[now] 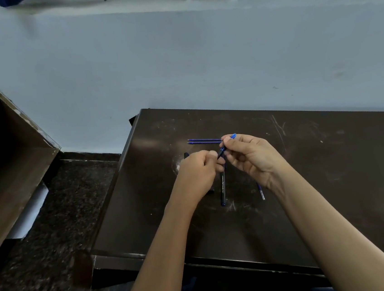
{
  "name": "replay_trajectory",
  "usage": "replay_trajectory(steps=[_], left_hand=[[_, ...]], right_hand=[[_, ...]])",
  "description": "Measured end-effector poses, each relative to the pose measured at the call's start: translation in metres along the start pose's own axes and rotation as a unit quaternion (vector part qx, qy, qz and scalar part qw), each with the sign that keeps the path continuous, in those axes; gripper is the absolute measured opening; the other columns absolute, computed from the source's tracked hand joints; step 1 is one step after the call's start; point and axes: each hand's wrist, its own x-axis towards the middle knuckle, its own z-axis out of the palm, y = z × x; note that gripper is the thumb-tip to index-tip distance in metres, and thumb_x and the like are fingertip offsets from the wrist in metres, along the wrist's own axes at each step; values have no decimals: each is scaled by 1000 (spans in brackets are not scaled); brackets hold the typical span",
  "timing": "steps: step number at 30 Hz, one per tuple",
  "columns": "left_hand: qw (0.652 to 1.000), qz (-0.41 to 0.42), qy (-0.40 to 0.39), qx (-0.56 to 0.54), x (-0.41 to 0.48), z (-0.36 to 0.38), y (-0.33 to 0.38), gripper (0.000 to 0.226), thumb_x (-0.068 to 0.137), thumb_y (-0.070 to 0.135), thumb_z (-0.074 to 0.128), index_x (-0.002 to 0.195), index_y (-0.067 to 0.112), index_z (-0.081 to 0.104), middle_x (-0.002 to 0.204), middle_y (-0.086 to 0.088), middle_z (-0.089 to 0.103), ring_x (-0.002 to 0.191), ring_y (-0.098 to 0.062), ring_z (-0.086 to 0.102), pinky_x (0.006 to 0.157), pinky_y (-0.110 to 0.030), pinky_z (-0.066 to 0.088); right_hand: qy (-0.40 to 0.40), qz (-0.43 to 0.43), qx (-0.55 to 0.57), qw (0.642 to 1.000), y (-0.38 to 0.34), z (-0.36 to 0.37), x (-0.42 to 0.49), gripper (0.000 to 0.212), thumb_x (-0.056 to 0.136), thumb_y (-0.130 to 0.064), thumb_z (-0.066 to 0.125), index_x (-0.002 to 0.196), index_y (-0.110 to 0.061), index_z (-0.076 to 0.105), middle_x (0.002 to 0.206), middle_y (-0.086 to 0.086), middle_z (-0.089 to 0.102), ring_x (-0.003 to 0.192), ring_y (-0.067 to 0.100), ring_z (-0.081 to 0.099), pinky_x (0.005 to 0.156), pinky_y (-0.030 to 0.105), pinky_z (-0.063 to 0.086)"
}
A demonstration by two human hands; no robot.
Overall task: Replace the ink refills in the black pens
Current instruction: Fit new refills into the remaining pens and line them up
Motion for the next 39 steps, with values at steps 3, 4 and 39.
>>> replay_trajectory(steps=[3, 4, 39], left_hand=[[998, 25, 41, 44, 0, -3, -5, 17, 94, 23, 53, 106, 14, 61, 90, 5, 64, 75, -2, 55, 58, -10, 38], [997, 29, 55, 44, 0, -3, -7, 15, 92, 23, 57, 104, 16, 60, 87, 7, 61, 72, -2, 54, 56, -10, 37], [996, 11, 88, 20, 1, -7, -12, 25, 90, 35, 58, 97, 12, 59, 85, 1, 63, 73, -7, 59, 58, -15, 40]], right_hand=[[-2, 0, -17, 1000, 1, 4, 1, 7, 85, -8, 67, 91, -8, 70, 80, 2, 68, 62, 3, 64, 63, 15, 53], [-4, 0, -22, 1000, 2, 6, 1, 6, 84, -8, 67, 90, -9, 70, 80, 2, 68, 62, 3, 64, 62, 15, 53], [-10, -3, -56, 998, 7, 17, 3, 10, 85, -14, 68, 85, -4, 67, 70, 3, 64, 58, 4, 60, 55, 13, 50]])
